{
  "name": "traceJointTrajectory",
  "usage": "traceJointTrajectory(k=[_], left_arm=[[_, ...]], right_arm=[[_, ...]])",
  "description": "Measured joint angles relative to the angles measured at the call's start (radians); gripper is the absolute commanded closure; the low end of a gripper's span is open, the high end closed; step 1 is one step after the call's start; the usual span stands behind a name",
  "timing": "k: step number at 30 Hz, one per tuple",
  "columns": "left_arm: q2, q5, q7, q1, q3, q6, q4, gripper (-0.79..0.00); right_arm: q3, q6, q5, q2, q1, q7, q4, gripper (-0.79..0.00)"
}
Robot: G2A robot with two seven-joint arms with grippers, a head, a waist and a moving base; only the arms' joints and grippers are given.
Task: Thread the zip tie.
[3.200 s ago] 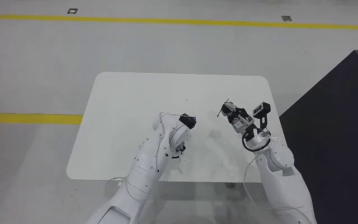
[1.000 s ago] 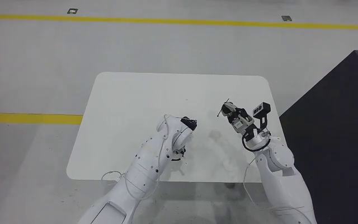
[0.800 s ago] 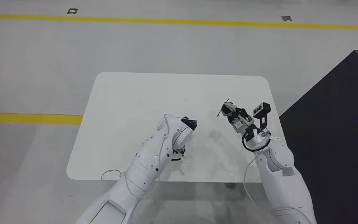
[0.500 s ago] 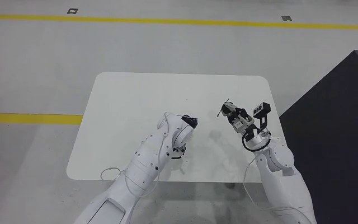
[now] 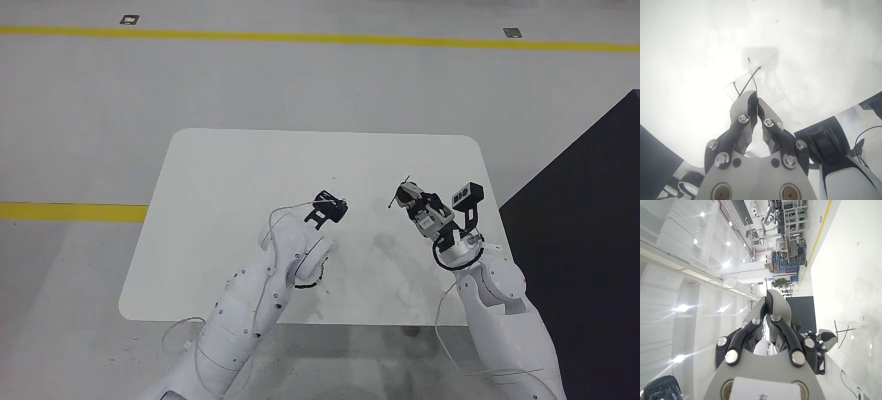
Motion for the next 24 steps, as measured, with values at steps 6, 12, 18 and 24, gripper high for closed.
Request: traceJointTrajectory(k=[6,12,18,24], left_arm=[[0.034,0.05,0.0,0.116,-0.065,-0.023,-0.246,0.0],[0.037,0.032,0.0,0.123,-0.062,-0.05,-0.285,0.0],[0.037,0.033,0.0,0.122,-0.062,-0.05,-0.285,0.0],[0.044,0.198,0.025,0.134,0.03,-0.098,-0.325,0.0]], right_arm=[[0.0,0.0,0.0,0.0,0.0,0.0,0.0,0.0],[0.0,0.0,0.0,0.0,0.0,0.0,0.0,0.0],[0.0,0.0,0.0,0.0,0.0,0.0,0.0,0.0],[0.008,0.017,0.061,-0.005,-0.01,-0.055,0.003,0.0]])
